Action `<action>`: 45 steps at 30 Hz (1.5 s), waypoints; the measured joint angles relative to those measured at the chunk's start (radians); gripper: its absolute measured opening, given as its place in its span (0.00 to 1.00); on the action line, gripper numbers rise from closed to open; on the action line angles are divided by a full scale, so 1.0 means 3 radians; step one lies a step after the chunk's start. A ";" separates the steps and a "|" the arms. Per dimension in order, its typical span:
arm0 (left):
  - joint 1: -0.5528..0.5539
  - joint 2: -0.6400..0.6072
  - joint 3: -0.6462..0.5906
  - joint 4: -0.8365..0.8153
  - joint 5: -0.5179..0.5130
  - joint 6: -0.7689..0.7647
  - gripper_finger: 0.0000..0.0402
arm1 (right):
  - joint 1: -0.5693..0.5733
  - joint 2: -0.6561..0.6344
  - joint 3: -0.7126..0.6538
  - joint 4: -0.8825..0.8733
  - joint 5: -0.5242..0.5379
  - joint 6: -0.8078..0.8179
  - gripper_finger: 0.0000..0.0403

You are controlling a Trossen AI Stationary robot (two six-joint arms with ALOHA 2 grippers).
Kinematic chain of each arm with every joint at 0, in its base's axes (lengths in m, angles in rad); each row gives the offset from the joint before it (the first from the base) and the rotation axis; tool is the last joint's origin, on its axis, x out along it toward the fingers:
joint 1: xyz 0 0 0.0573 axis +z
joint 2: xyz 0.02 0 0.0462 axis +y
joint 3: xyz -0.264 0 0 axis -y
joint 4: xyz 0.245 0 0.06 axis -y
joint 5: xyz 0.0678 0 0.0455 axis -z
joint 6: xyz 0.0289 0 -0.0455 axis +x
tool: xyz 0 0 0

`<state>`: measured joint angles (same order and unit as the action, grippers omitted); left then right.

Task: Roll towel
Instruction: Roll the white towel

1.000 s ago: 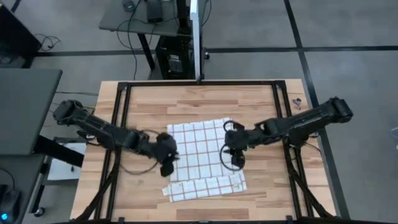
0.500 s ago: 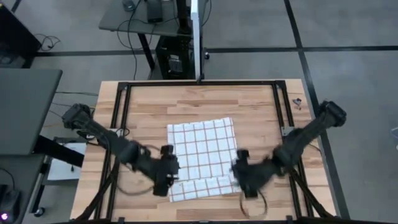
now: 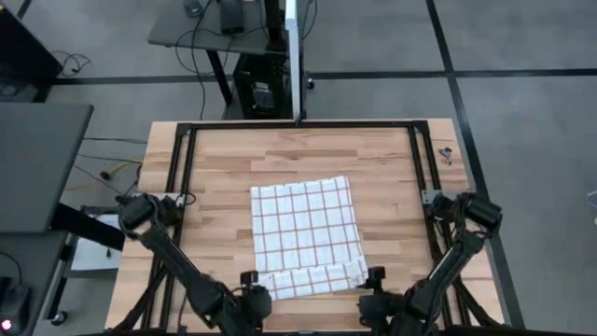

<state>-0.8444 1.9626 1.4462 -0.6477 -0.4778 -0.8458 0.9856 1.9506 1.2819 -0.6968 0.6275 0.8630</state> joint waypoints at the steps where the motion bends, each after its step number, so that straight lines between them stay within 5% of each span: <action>1: 0.0002 0.0056 0.0029 -0.0034 -0.0001 -0.0017 0.42 | 0.0001 0.0041 0.0000 0.0010 0.0004 0.0065 0.57; 10: 0.0054 0.0437 0.0050 -0.0084 -0.0001 -0.0008 0.42 | -0.0067 0.0278 0.0001 0.0279 0.0033 -0.0214 0.55; 37: 0.0064 0.0553 0.0240 -0.0040 -0.0013 0.0197 0.42 | -0.0165 0.0271 0.0001 0.0222 0.0101 -0.0300 0.56; 45: 0.0118 0.0541 -0.0006 -0.0067 -0.0090 -0.0178 0.42 | -0.0259 0.0271 -0.0071 0.0076 0.0177 -0.0796 0.56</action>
<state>-0.8089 2.1249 1.4444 -0.6677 -0.5049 -0.8993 0.9079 2.0319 1.2608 -0.6740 0.6806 0.6243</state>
